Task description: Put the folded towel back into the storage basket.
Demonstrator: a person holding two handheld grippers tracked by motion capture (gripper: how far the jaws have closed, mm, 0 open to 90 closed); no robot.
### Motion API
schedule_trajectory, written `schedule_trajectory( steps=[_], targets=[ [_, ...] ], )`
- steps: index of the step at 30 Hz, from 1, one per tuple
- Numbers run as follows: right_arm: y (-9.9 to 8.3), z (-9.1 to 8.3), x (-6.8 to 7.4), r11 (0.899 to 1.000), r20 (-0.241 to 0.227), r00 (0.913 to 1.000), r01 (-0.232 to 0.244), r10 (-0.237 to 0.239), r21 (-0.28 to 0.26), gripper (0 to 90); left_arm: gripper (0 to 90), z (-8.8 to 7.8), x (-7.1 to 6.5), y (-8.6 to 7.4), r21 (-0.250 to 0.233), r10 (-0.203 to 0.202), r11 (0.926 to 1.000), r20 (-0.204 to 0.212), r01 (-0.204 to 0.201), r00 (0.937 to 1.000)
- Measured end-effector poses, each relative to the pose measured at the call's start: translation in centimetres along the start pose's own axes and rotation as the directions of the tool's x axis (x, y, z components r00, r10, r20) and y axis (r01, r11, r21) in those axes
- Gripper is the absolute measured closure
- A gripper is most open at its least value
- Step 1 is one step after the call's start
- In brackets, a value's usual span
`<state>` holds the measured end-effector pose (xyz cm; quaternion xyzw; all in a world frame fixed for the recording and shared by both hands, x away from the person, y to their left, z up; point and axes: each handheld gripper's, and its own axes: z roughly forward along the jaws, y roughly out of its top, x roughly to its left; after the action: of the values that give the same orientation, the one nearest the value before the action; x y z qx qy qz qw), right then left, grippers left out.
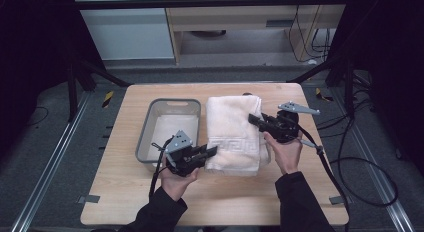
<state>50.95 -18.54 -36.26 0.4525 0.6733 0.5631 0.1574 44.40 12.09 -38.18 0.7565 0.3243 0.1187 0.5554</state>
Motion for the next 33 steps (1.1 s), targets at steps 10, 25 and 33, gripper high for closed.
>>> schedule_trajectory(
  steps=[10,25,33],
  targets=[
    [1.1,0.7,1.2,1.000,-0.002,0.9999,0.010,-0.010,-0.019,65.7,77.2,-1.2,0.6,0.6,-0.029,0.001,0.9996,-0.028,-0.002,0.9996],
    [3.1,2.3,3.7,0.998,0.004,0.9985,0.055,-0.055,-0.028,65.8,77.3,-3.5,2.2,1.3,-0.078,-0.018,0.9968,-0.063,0.013,0.9978],
    [3.9,3.5,4.9,0.997,0.001,0.9977,0.068,-0.068,-0.029,65.9,77.4,-4.6,3.3,1.5,-0.102,-0.045,0.9941,-0.076,0.037,0.9961]
  ],
)
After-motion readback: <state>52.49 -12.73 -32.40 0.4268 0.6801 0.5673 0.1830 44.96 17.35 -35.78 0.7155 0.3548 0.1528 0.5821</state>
